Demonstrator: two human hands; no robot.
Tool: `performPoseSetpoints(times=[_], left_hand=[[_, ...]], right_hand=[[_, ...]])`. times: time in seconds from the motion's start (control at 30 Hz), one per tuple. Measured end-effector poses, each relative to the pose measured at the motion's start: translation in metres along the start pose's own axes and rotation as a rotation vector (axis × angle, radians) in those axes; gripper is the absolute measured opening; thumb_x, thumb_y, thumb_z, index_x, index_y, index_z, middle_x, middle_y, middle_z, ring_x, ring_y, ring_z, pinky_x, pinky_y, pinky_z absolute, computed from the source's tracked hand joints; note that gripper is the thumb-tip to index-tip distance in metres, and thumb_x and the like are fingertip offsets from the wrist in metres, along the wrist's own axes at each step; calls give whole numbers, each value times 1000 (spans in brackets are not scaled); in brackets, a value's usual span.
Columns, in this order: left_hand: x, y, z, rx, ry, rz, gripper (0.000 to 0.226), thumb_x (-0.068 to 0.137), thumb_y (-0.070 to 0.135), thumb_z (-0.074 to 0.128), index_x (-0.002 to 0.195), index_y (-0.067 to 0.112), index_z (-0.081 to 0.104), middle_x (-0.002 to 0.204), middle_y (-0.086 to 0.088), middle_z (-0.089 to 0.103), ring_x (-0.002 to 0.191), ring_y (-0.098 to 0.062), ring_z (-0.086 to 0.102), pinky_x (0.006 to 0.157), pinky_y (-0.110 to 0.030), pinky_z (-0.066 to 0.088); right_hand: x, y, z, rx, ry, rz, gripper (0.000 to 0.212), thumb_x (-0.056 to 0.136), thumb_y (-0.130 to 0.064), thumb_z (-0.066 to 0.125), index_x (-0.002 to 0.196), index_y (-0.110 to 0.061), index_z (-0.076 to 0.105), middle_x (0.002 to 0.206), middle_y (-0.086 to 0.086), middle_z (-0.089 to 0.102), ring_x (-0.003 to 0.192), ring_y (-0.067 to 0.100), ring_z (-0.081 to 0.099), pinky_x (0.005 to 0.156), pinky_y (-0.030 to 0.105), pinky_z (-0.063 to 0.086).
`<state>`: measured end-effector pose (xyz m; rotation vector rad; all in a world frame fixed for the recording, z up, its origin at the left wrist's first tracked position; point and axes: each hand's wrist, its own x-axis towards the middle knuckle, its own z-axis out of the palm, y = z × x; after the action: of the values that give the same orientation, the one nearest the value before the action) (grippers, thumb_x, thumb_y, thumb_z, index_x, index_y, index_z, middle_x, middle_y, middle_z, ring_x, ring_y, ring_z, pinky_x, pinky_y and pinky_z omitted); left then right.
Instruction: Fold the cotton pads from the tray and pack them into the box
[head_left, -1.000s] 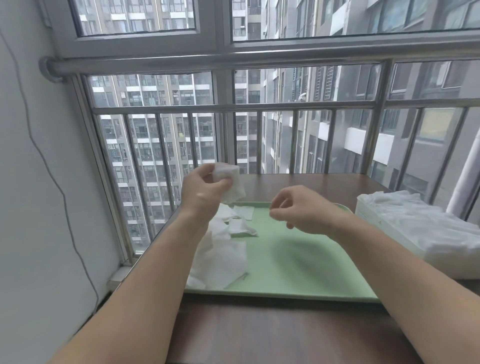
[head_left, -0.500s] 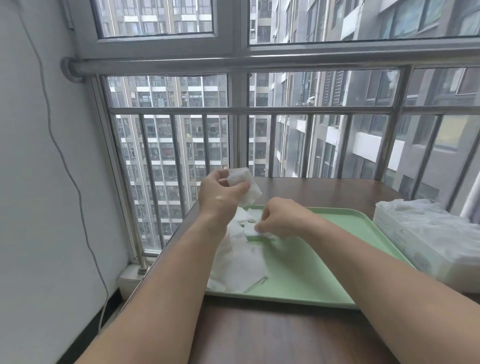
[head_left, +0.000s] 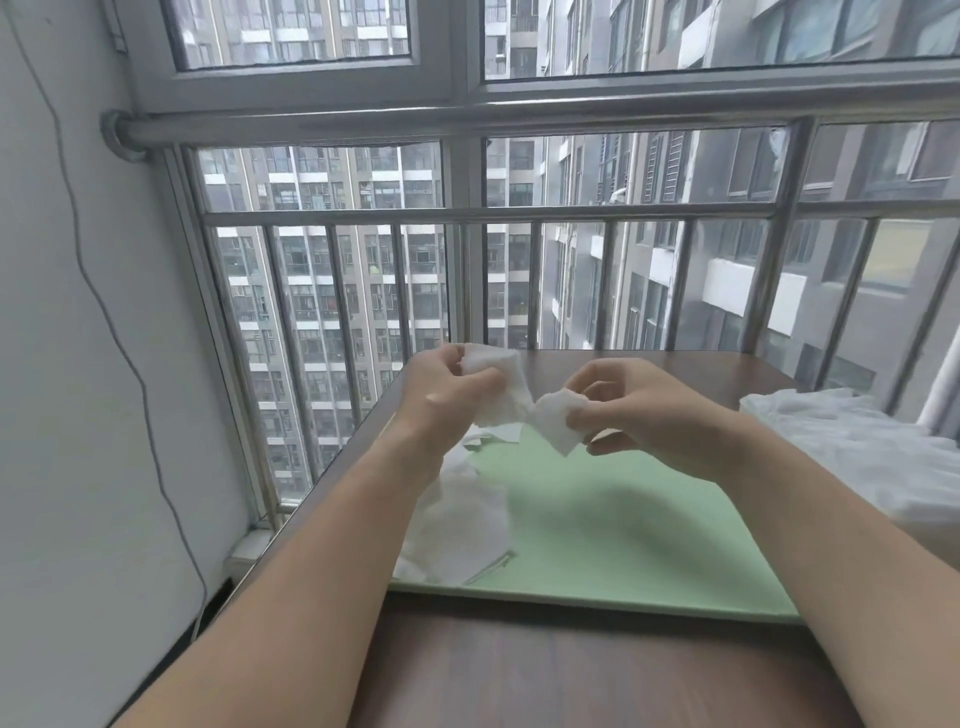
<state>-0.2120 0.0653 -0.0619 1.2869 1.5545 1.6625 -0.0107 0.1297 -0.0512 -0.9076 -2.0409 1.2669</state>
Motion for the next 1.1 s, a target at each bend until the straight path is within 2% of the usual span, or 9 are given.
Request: performPoseSetpoints(times=[0.13,0.23,0.4,0.63,0.7,0.73,0.83,0.93,1.1], left_hand=[[-2,-1,3,27,-46,23,16,77,6,71,92,13,71,84,-11,72,72,-20,67,71,-38,58],[0,-2,4,34,-32,15,19,82,3,75,95,14,69,87,-8,74,74,-19,70,72,-34,59],[2,-5,2,10,-25,-1,37,78,8,85,110,7,68,93,-8,75,74,-14,73,64,-24,56],[-8,2,6,-11,-232,55,31,73,12,89,100,9,75,93,-15,77,83,-24,73,83,-48,61],[-10,4,10,1,-294,55,28,77,5,85,103,6,74,96,-24,73,77,-21,68,76,-43,61],[-10,4,11,11,-318,61,25,80,2,81,104,4,74,92,-26,71,71,-16,64,65,-31,60],[-13,7,12,35,-372,86,21,84,1,76,105,-1,72,76,-8,63,54,-5,55,48,-12,44],[-14,7,12,18,-414,94,22,86,8,76,108,3,74,81,-7,67,65,-10,62,54,-14,48],[-16,9,12,-7,-446,79,22,93,13,69,113,4,74,94,-14,73,80,-14,70,66,-20,55]], right_hand=[[-1,-2,3,99,-23,-51,15,86,-9,76,100,-6,69,94,14,75,84,22,65,71,27,56],[0,-1,3,149,6,-86,6,91,-12,71,96,-11,73,91,9,75,85,22,64,75,30,52],[0,-4,2,286,-8,-71,24,95,-22,63,111,-4,68,96,8,70,89,22,63,73,31,48],[-2,-7,7,362,-31,-139,35,82,-15,70,110,7,63,111,28,70,94,31,70,86,40,60],[-3,-7,8,334,-7,-150,27,81,-12,71,102,4,66,109,31,69,89,30,69,82,37,61],[-3,-6,8,309,5,-153,22,81,-11,72,99,2,68,108,32,69,88,30,68,81,37,61],[-2,-5,8,193,52,-159,13,83,-8,75,94,-2,72,104,31,70,87,32,67,90,52,55],[-2,-7,9,128,88,-157,9,82,-9,77,89,-5,72,101,31,70,85,32,65,94,62,49],[-3,-7,9,94,116,-163,7,84,-7,77,88,-7,72,100,33,69,83,33,64,91,64,49]])
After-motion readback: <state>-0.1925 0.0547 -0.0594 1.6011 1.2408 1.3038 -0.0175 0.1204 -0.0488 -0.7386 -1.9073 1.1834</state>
